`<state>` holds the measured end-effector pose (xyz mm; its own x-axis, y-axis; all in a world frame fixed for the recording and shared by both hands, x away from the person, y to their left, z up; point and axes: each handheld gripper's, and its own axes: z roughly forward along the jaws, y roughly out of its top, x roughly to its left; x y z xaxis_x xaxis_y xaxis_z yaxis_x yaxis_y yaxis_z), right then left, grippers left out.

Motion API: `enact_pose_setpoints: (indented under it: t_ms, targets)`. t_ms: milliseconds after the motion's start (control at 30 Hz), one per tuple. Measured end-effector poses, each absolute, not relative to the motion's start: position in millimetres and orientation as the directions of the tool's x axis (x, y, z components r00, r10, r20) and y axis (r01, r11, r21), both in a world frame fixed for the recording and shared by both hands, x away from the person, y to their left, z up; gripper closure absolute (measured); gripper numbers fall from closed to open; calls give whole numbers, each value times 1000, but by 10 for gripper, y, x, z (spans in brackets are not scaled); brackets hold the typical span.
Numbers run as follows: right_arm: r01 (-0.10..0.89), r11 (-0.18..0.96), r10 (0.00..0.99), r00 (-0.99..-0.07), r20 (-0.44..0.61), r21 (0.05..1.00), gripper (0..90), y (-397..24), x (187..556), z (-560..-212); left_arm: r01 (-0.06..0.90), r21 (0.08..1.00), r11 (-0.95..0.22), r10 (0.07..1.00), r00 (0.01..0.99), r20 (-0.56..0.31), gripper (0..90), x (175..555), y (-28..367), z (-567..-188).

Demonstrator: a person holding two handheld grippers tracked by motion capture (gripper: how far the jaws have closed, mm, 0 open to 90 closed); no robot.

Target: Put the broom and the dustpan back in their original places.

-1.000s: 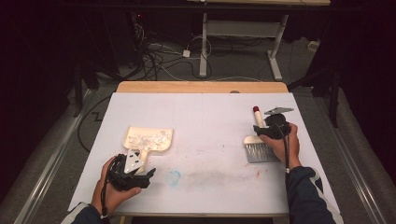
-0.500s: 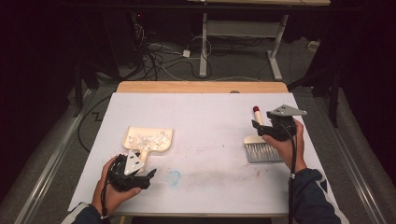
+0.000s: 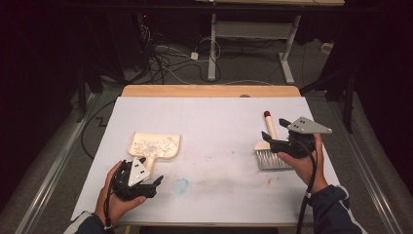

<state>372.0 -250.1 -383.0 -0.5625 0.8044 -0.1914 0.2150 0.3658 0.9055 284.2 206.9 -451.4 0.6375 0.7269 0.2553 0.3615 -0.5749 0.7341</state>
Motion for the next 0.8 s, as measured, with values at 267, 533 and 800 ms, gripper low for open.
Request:
enact_pose_setpoints:
  t_ms: [267,533,800]
  targets:
    - [195,420,789,-561,-251,886,226,-2443,3468,-3946,351,729,-587,715,646,265,185,2862,2046,-4531]
    - [160,427,769,-582,-265,890,231,-2521,3250,-4163,336,738,-585,719,637,280,185,2861,2030,-4550]
    - [174,428,773,-579,-259,887,237,-2553,3112,-4374,332,745,-578,720,637,275,185,2857,2022,-4543]
